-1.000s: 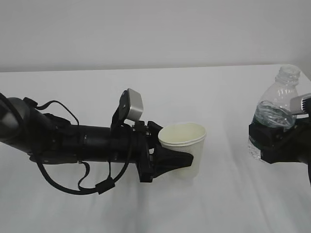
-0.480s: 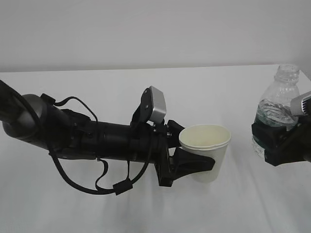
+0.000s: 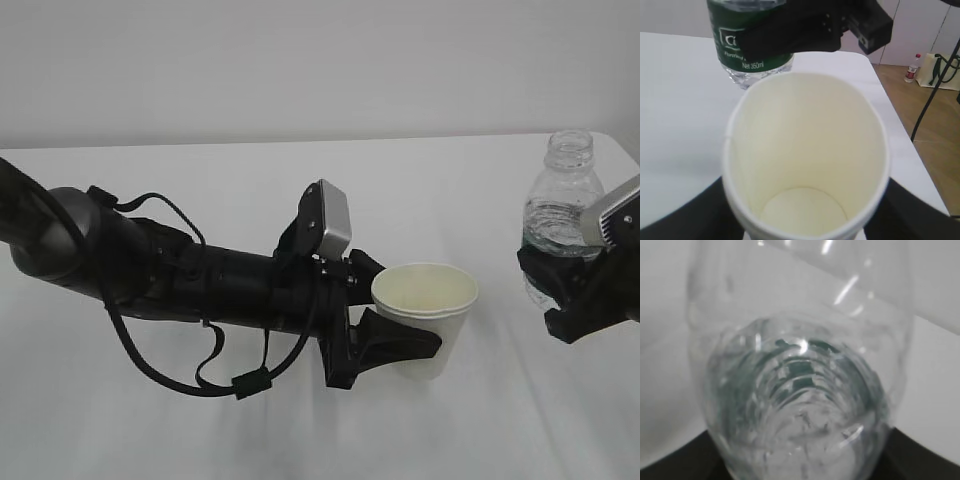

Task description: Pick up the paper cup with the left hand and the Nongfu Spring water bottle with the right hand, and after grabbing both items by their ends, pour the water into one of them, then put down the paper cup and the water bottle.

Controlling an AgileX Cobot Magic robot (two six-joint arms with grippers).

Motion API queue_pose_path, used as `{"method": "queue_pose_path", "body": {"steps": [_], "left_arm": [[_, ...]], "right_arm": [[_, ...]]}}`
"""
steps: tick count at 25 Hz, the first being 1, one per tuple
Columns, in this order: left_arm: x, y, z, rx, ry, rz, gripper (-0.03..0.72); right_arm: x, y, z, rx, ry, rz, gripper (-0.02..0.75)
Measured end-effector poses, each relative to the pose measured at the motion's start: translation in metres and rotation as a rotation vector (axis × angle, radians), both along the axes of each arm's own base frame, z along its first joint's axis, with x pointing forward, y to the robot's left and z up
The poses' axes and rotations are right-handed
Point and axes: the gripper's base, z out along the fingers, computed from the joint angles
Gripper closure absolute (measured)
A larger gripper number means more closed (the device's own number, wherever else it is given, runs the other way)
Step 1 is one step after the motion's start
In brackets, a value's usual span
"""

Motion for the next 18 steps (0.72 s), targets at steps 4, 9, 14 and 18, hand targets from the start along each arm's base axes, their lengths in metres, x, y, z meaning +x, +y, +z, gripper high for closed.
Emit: {"method": "queue_pose_path", "body": {"steps": [4, 9, 14, 18], "left_arm": [[0.0025, -0.0017, 0.0027, -0.004, -0.015, -0.005, 0.235], [0.0052, -0.0036, 0.0053, 0.000, -0.036, -0.014, 0.235], [0.0028, -0.0055, 0.0032, 0.027, -0.046, -0.030, 0.235], [0.0005, -0.0076, 0.0025, 0.035, -0.049, -0.040, 0.235]], "right_arm": [[0.0002, -0.0006, -0.0001, -0.044, -0.014, 0.012, 0.321], [0.0005, -0.0017, -0.0001, -0.091, -0.030, 0.020, 0.321], [0.0007, -0.0020, 0.0000, -0.175, -0.059, 0.052, 0.321], [0.0012, -0.0032, 0.0003, -0.204, -0.070, 0.050, 0.321]]}}
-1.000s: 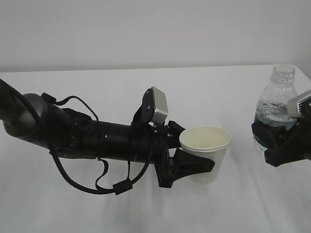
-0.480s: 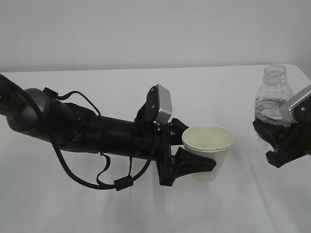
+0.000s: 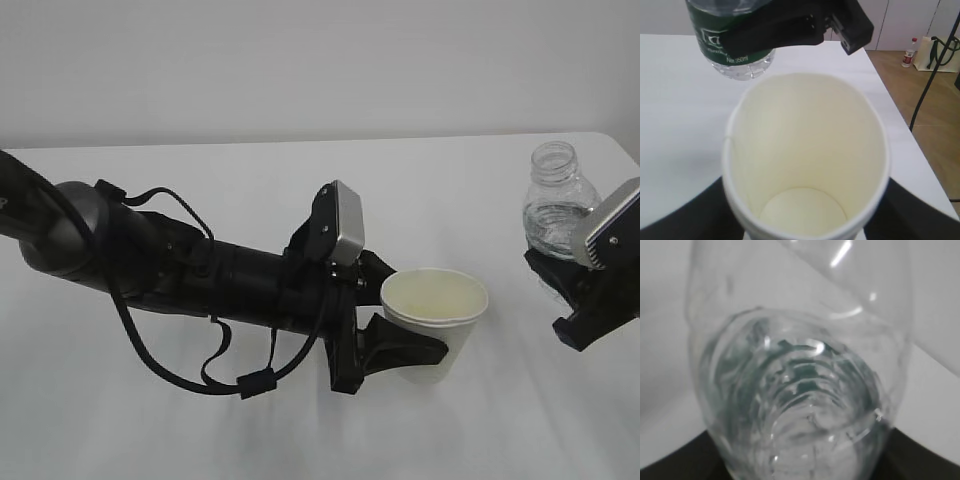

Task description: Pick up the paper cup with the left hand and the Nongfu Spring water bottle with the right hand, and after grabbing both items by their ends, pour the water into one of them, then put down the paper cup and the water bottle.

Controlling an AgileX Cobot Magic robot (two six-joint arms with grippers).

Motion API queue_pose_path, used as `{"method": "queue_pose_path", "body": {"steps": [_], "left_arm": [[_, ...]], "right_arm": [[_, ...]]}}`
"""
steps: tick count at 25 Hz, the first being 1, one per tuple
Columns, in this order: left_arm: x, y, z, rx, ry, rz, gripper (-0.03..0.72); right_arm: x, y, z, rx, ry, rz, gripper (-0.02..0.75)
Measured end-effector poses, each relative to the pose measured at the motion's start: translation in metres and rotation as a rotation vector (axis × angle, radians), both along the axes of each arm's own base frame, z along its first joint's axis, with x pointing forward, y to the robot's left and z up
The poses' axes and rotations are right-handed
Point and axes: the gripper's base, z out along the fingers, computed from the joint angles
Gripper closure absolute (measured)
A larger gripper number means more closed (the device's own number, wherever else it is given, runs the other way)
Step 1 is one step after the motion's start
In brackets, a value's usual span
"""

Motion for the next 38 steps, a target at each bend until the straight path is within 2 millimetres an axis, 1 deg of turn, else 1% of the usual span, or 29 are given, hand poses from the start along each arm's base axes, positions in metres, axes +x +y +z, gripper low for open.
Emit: {"method": "queue_pose_path", "body": {"steps": [10, 26, 38], "left_arm": [[-0.0082, -0.0084, -0.0006, 0.007, -0.002, -0.027, 0.239], [-0.0094, -0.0081, -0.0014, 0.016, -0.008, -0.043, 0.241], [-0.0091, -0.0082, -0.0012, 0.014, -0.006, -0.039, 0.241]], "right_arm": [[0.0001, -0.0003, 0.0001, -0.140, -0.043, 0.057, 0.321], [0.0001, -0.0003, 0.0000, -0.370, -0.112, 0.157, 0.321], [0.0001, -0.0003, 0.0000, -0.500, -0.151, 0.214, 0.321]]}}
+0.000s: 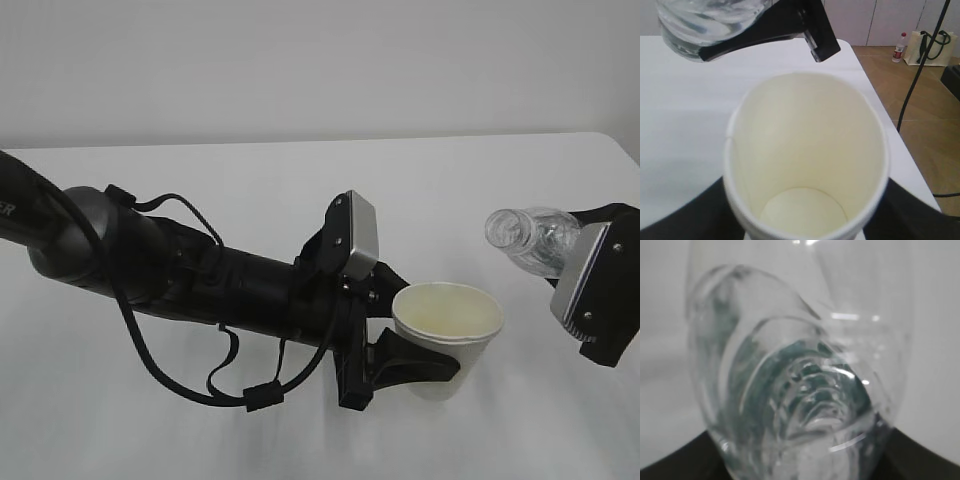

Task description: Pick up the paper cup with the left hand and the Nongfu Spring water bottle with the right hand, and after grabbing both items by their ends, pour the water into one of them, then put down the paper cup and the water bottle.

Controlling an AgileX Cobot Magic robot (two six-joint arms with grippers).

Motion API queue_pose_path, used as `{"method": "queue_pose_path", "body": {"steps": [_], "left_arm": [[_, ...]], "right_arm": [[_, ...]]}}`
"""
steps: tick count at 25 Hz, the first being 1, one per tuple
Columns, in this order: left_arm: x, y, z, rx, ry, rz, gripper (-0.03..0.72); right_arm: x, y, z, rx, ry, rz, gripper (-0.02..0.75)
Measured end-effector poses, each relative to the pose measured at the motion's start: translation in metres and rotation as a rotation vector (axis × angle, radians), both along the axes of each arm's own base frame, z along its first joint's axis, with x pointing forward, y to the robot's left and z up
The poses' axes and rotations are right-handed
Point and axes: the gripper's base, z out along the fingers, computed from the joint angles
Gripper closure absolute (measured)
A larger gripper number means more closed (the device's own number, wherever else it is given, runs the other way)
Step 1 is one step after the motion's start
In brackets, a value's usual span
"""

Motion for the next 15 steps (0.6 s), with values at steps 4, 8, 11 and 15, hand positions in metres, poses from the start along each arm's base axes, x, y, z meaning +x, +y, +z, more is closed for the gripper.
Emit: {"method": "queue_pose_path", "body": {"steps": [4, 8, 11, 15], "left_arm": [[-0.0006, -0.0003, 0.0009, -0.010, 0.002, -0.006, 0.241], [-0.0016, -0.0006, 0.0023, -0.026, 0.006, -0.017, 0.241], [-0.0019, -0.0008, 0.0027, -0.031, 0.007, -0.020, 0.241], [-0.0020, -0.0008, 0.0029, -0.033, 0.007, -0.021, 0.241]], "right_arm": [[0.0000, 0.0000, 0.0000, -0.054, -0.016, 0.023, 0.321], [0.0000, 0.0000, 0.0000, -0.077, -0.023, 0.034, 0.322], [0.0005, 0.0005, 0.0015, -0.097, -0.048, 0.047, 0.322], [0.0009, 0.0009, 0.0029, -0.117, -0.071, 0.060, 0.322]]}}
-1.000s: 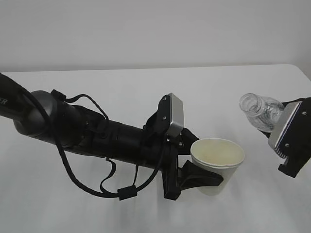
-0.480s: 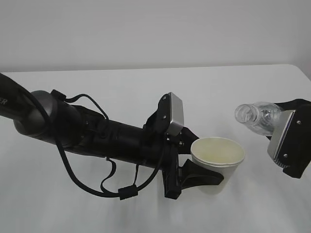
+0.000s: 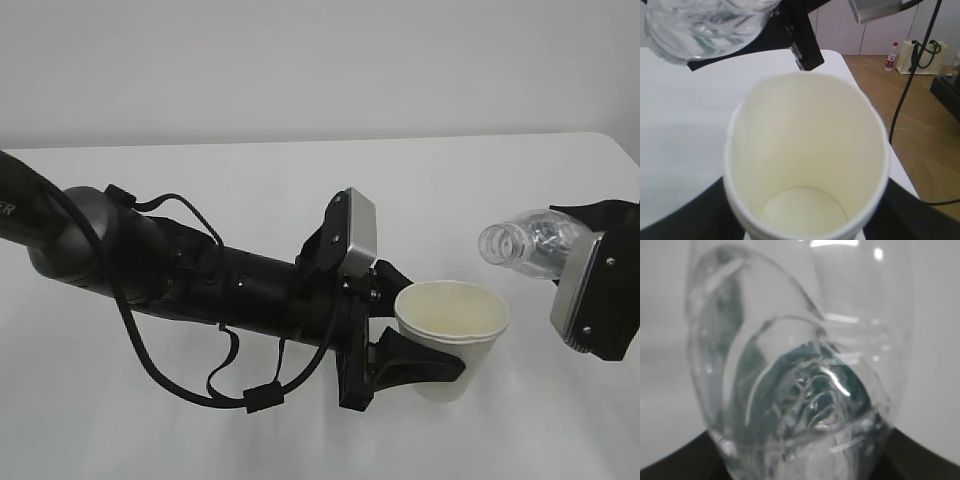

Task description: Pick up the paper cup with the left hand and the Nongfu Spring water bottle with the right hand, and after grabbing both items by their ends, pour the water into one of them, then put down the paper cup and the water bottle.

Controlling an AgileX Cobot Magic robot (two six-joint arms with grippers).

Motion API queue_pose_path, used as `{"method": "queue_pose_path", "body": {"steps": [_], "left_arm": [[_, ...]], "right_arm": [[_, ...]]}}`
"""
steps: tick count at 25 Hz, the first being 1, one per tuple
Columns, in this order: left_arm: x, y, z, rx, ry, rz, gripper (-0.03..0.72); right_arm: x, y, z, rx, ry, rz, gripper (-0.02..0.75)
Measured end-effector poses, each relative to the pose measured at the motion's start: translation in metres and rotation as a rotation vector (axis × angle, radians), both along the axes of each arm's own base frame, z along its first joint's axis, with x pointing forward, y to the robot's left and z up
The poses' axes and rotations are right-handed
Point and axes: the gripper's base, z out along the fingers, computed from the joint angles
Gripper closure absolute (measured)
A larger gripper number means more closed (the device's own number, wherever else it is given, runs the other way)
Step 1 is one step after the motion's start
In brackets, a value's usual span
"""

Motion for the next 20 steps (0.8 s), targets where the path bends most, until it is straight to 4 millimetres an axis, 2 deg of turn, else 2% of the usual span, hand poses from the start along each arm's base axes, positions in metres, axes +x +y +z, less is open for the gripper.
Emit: {"method": "queue_pose_path", "body": {"steps": [10, 20], "left_arm": [[-0.0001, 0.0000, 0.0002, -0.002, 0.000, -0.001, 0.241], [0.0007, -0.0002, 0.0007, -0.008, 0.005, 0.010, 0.241]], "right_arm": [[0.0007, 0.0008, 0.0025, -0.094, -0.060, 0.045, 0.322], [0.0015, 0.0017, 0.0056, -0.116, -0.105, 0.062, 0.322]]}}
